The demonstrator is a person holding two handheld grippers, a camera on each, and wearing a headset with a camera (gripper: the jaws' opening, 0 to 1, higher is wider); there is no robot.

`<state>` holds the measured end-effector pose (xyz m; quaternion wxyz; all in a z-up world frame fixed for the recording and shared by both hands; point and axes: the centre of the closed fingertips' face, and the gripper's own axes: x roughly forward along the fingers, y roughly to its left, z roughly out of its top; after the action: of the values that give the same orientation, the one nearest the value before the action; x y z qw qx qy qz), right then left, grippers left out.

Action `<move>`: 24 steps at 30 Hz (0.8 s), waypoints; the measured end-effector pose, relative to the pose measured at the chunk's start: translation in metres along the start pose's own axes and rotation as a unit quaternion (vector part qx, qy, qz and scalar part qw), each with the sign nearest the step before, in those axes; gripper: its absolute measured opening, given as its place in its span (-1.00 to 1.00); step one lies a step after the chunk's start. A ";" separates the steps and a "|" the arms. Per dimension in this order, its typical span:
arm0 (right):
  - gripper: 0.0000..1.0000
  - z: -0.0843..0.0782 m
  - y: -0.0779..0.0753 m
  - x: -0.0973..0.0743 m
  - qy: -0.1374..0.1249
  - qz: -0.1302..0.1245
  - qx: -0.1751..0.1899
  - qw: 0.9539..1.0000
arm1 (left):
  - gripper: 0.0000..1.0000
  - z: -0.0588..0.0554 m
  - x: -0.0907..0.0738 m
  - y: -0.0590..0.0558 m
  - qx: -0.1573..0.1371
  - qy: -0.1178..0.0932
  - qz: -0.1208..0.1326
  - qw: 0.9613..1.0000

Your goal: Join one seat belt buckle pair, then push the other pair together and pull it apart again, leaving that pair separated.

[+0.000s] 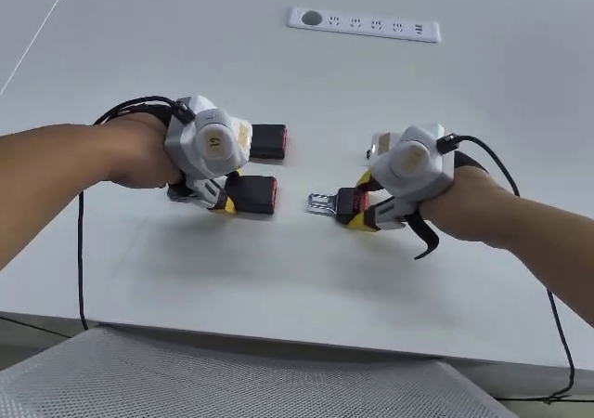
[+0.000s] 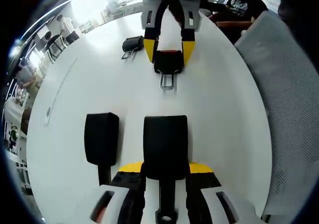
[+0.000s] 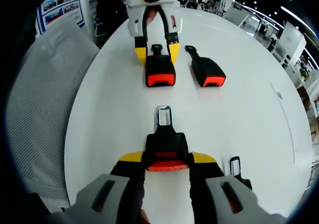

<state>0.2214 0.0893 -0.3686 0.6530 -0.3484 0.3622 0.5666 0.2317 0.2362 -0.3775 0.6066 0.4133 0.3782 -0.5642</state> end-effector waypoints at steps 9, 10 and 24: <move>-0.32 0.021 0.003 0.014 -0.010 0.004 -0.009 1.000 | -0.37 0.001 -0.001 -0.001 0.001 0.000 0.002 1.000; -0.32 0.023 0.002 0.015 -0.012 0.003 -0.006 1.000 | -0.37 0.001 -0.001 -0.001 0.002 0.000 0.002 1.000; -0.33 0.037 0.003 0.024 -0.006 0.008 -0.011 1.000 | -0.37 0.002 -0.003 -0.004 0.002 0.002 0.000 1.000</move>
<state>0.2234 0.1335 -0.3714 0.6468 -0.3489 0.3548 0.5780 0.2276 0.2354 -0.3738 0.6047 0.4156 0.3788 -0.5640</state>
